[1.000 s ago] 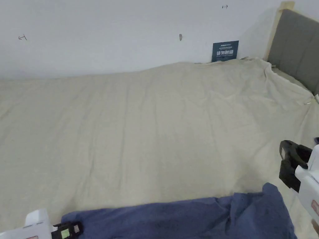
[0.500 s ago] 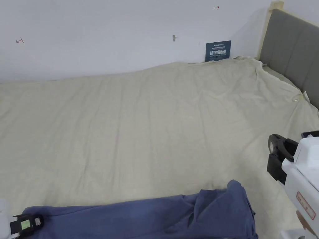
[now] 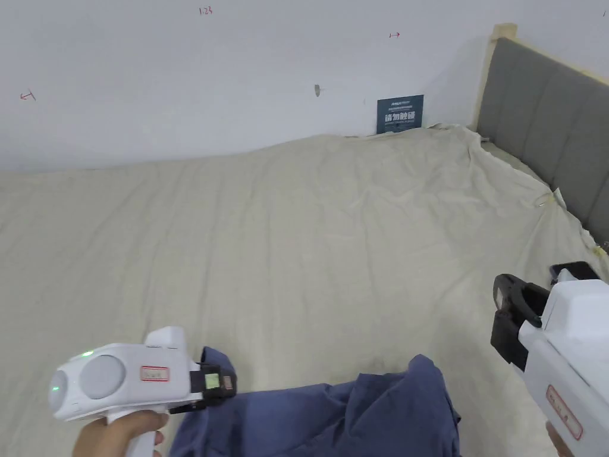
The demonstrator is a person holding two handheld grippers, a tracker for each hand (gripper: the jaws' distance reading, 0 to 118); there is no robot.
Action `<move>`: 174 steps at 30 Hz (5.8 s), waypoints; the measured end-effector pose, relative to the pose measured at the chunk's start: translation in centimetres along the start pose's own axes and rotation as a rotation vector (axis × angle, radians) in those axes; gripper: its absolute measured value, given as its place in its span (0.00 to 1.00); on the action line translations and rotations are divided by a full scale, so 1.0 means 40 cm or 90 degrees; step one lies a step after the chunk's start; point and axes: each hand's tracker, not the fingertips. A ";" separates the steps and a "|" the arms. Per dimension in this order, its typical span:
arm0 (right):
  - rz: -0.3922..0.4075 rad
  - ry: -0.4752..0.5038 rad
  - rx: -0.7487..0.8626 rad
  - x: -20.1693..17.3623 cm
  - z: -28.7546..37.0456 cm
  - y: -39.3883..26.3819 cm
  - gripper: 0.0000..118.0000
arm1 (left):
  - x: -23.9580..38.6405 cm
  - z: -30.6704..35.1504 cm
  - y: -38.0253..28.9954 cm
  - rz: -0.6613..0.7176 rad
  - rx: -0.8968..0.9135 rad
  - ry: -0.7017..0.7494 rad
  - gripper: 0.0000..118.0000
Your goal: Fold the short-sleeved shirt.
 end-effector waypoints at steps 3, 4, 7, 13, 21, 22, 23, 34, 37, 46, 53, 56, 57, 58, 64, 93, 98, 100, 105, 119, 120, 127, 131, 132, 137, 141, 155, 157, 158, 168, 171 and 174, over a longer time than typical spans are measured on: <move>0.000 -0.004 0.000 0.008 0.002 -0.003 0.00 | 0.061 -0.100 -0.010 -0.013 -0.024 -0.001 0.07; -0.001 -0.005 -0.001 0.006 -0.002 -0.003 0.00 | 0.075 -0.132 -0.014 -0.016 -0.035 0.000 0.07; -0.004 -0.011 -0.005 0.004 -0.010 -0.004 0.00 | 0.104 -0.228 -0.038 -0.004 -0.070 0.011 0.07; -0.005 -0.023 -0.009 0.009 -0.012 -0.005 0.00 | 0.123 -0.328 -0.074 -0.002 -0.110 0.030 0.22; -0.004 -0.033 -0.014 0.005 -0.021 -0.002 0.00 | 0.139 -0.239 -0.061 0.020 -0.056 -0.032 0.76; -0.002 -0.033 -0.014 0.003 -0.022 -0.001 0.00 | 0.143 -0.206 -0.058 0.012 -0.040 -0.036 0.76; -0.002 -0.033 -0.014 0.001 -0.022 0.001 0.00 | 0.137 -0.175 -0.051 0.007 -0.016 -0.034 0.76; -0.002 -0.026 -0.003 -0.016 -0.032 0.016 0.00 | -0.013 0.101 -0.055 -0.022 0.285 0.077 0.42; -0.003 -0.021 0.001 -0.019 -0.035 0.019 0.00 | -0.060 0.107 -0.082 -0.036 0.313 0.086 0.10; -0.003 -0.013 -0.006 -0.013 -0.040 0.011 0.00 | -0.077 -0.012 -0.188 -0.092 0.253 0.137 0.00; 0.000 -0.017 -0.025 0.008 -0.053 -0.003 0.00 | -0.021 -0.162 -0.271 -0.130 0.168 0.131 0.00; -0.003 -0.023 -0.031 0.015 -0.056 -0.007 0.00 | 0.015 -0.222 -0.295 -0.138 0.131 0.123 0.00; -0.005 -0.026 -0.032 0.014 -0.055 -0.006 0.00 | 0.029 -0.237 -0.299 -0.146 0.121 0.119 0.00; -0.007 -0.028 -0.033 0.014 -0.055 -0.006 0.00 | 0.040 -0.252 -0.304 -0.154 0.118 0.117 0.00; -0.005 -0.041 -0.047 0.058 0.036 -0.051 0.00 | 0.120 -0.310 -0.288 -0.172 0.106 0.099 0.00; 0.005 -0.025 -0.031 0.003 0.071 -0.013 0.00 | -0.024 0.039 -0.132 -0.105 0.132 -0.070 0.12; 0.011 -0.012 -0.034 -0.005 0.073 -0.019 0.00 | -0.140 0.039 -0.127 -0.021 0.099 -0.046 0.51; 0.012 -0.009 -0.036 -0.006 0.075 -0.022 0.00 | -0.180 0.023 -0.129 0.009 0.073 -0.037 0.71; 0.012 -0.010 -0.041 -0.004 0.077 -0.026 0.00 | -0.266 -0.033 -0.144 0.076 0.022 -0.025 0.76; 0.012 -0.027 -0.062 -0.019 0.041 -0.005 0.00 | -0.258 -0.156 -0.153 0.069 -0.006 -0.033 0.59; 0.011 -0.027 -0.061 0.026 0.013 -0.052 0.00 | -0.252 -0.158 -0.150 0.062 -0.006 -0.028 0.52; 0.005 -0.027 -0.061 0.093 -0.029 -0.117 0.00 | -0.242 -0.150 -0.161 0.047 -0.009 -0.023 0.10; 0.006 -0.026 -0.060 0.098 -0.033 -0.122 0.00 | -0.220 -0.106 -0.152 0.032 0.008 -0.010 0.07; 0.005 -0.025 -0.059 0.099 -0.034 -0.122 0.00 | -0.218 -0.095 -0.149 0.033 0.009 -0.010 0.06; 0.000 -0.019 -0.050 0.101 -0.036 -0.122 0.00 | -0.243 -0.017 -0.144 0.063 0.026 -0.008 0.06; 0.005 -0.010 -0.045 0.007 0.017 -0.042 0.00 | -0.310 0.069 -0.146 0.083 0.045 0.028 0.06; 0.006 0.014 -0.043 -0.049 0.034 -0.039 0.00 | -0.210 0.237 -0.121 0.042 0.071 0.066 0.06; 0.001 0.013 -0.043 -0.050 0.036 -0.039 0.00 | -0.144 0.220 -0.105 0.017 0.064 0.042 0.06; -0.001 0.014 -0.042 -0.050 0.039 -0.039 0.00 | -0.112 0.205 -0.095 0.003 0.057 0.033 0.06; -0.012 0.002 -0.038 -0.059 0.054 -0.042 0.00 | 0.121 -0.081 -0.080 -0.098 -0.042 -0.027 0.06; -0.012 -0.002 -0.041 -0.063 0.057 -0.046 0.00 | 0.172 -0.174 -0.096 -0.112 -0.073 -0.009 0.06; -0.012 -0.009 -0.046 -0.066 0.056 -0.050 0.00 | 0.219 -0.246 -0.121 -0.164 -0.089 0.028 0.06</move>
